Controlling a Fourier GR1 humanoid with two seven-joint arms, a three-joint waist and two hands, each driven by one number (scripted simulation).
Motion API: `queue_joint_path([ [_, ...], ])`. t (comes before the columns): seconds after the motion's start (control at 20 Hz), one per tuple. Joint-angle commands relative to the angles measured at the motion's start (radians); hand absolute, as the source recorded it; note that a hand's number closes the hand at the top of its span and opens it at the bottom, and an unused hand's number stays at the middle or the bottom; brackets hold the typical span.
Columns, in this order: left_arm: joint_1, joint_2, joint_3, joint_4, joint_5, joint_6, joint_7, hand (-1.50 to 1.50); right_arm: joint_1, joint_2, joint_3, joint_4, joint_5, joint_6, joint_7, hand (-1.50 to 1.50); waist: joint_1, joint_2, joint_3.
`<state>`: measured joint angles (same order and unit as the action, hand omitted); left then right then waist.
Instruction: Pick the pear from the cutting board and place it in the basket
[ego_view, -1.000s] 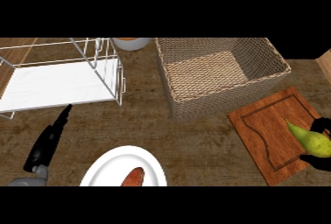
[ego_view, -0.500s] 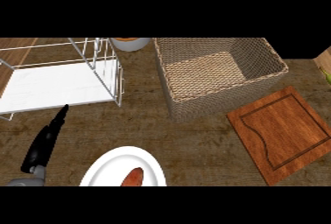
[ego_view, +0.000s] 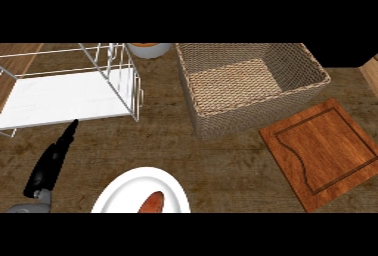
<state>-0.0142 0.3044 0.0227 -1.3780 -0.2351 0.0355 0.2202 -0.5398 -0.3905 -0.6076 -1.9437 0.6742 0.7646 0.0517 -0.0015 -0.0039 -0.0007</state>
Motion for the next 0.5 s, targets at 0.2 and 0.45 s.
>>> queue_joint_path([
  [0.2, 0.038, -0.019, 0.0, -0.059, -0.023, 0.003, 0.015, 0.0, -0.165, 0.035, 0.095, 0.029, -0.108, 0.076, 0.26, 1.5, 0.006, 0.002, 0.0],
  [0.45, 0.003, -0.037, -0.018, -0.049, -0.067, 0.024, 0.048, 0.0, -0.281, 0.1, 0.207, 0.063, -0.116, 0.056, 0.397, 1.5, 0.006, 0.002, 0.0],
])
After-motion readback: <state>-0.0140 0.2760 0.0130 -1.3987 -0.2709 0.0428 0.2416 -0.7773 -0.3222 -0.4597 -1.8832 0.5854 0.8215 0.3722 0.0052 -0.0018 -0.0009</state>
